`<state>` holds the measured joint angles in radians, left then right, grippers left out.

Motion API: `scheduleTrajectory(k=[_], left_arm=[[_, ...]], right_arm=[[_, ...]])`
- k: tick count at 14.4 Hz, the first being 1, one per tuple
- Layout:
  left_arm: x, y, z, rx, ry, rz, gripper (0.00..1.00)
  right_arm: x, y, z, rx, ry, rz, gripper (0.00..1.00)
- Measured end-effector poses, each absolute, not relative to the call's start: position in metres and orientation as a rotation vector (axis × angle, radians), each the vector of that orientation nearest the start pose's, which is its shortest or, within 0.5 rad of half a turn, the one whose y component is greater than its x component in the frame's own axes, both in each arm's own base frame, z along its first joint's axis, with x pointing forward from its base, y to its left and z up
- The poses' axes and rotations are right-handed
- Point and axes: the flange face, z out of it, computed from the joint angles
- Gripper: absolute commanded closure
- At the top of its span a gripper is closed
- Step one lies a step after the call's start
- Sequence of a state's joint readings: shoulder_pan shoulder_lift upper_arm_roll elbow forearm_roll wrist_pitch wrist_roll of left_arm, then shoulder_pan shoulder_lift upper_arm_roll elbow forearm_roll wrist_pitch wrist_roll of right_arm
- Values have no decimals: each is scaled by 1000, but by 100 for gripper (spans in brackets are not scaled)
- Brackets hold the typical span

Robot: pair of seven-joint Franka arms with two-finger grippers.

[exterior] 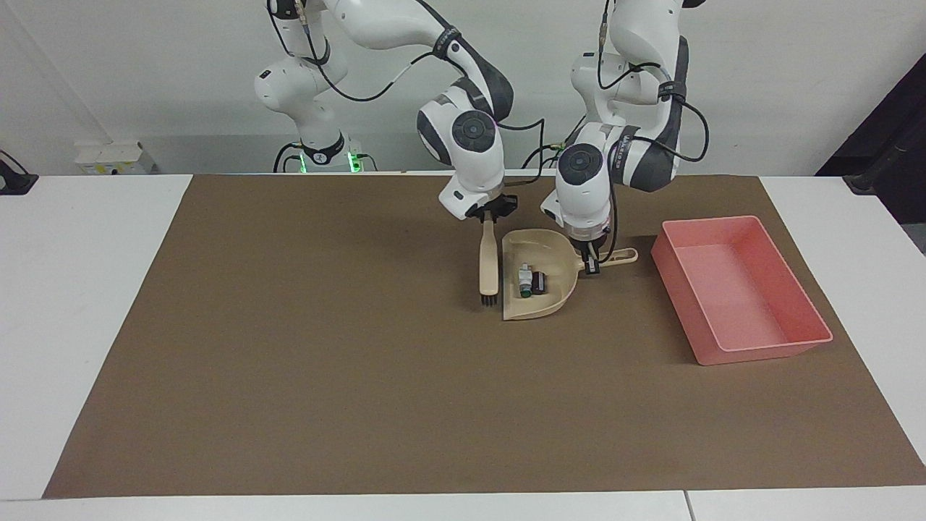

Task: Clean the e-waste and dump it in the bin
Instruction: 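Lift the dustpan with the left gripper while the right gripper returns the brush, then tip the dustpan over the pink bin with the left gripper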

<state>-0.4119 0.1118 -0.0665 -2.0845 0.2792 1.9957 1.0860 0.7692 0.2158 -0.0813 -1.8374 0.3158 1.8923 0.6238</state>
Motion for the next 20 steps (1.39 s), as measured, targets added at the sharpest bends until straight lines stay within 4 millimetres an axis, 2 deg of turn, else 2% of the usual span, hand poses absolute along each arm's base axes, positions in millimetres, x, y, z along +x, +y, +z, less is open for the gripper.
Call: scheduleTrajectory(k=[3, 6, 9, 11, 14, 16, 17, 20], left_arm=[[495, -228, 360, -1955, 2257, 363, 100], [507, -208, 373, -1969, 2310, 313, 100], [518, -181, 393, -2000, 2362, 232, 100], [527, -154, 413, -2011, 2372, 203, 100], [545, -106, 452, -2059, 2365, 149, 100], [555, -65, 476, -2108, 2353, 116, 100], [559, -40, 485, -2139, 2340, 94, 100], [561, 41, 500, -2231, 2273, 65, 100]], right_arm=[[464, 326, 445, -3042, -18, 470, 100], [484, 237, 462, -3057, -77, 487, 100], [494, 144, 461, -3046, -60, 513, 100], [492, 90, 455, -3030, -20, 560, 100], [484, 20, 438, -3003, 10, 605, 100], [476, -18, 420, -3006, 5, 564, 100], [472, -30, 410, -3013, 11, 530, 100], [463, -38, 385, -3021, 29, 491, 100]])
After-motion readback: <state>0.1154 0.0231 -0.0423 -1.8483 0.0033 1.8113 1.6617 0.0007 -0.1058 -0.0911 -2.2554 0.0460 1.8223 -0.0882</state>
